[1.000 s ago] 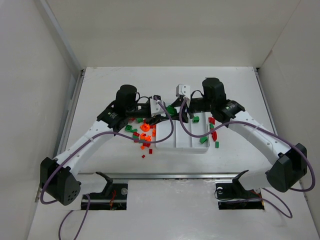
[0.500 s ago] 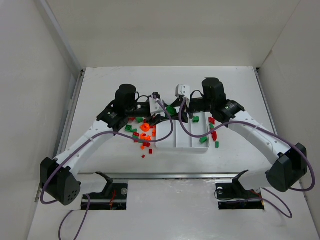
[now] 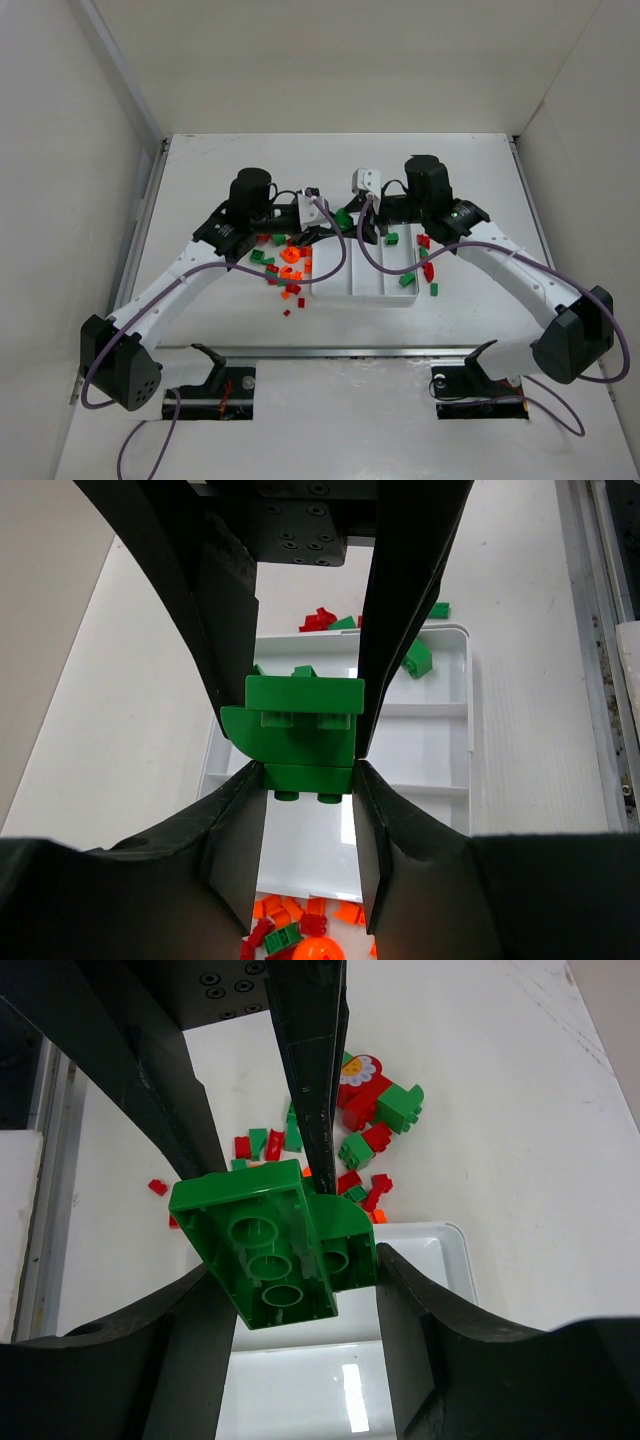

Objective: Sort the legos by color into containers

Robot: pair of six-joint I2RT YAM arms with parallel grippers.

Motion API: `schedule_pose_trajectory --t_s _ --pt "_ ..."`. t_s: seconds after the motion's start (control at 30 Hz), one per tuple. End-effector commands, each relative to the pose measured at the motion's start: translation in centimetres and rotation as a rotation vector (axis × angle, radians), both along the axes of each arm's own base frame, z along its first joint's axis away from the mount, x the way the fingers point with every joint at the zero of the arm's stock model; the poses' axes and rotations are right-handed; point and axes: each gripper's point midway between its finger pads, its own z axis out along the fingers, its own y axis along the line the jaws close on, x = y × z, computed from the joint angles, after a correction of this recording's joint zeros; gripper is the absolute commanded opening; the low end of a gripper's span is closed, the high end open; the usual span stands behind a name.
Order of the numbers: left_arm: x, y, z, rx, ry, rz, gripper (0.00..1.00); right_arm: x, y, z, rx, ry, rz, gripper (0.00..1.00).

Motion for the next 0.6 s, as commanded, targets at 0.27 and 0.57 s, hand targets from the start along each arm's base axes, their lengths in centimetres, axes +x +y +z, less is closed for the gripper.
schedule_pose_trajectory --t_s 0.27,0.57 --pt "0.1 0.0 1.0 -0.025 -0.053 0.004 0.0 -0.2 0.0 3.9 0.07 -0.073 -0.006 0.73" --pt "0.6 0.2 0.3 -0.007 -0.023 0.042 0.0 -0.1 0.0 5.8 0.107 -0.129 -0.058 0.75"
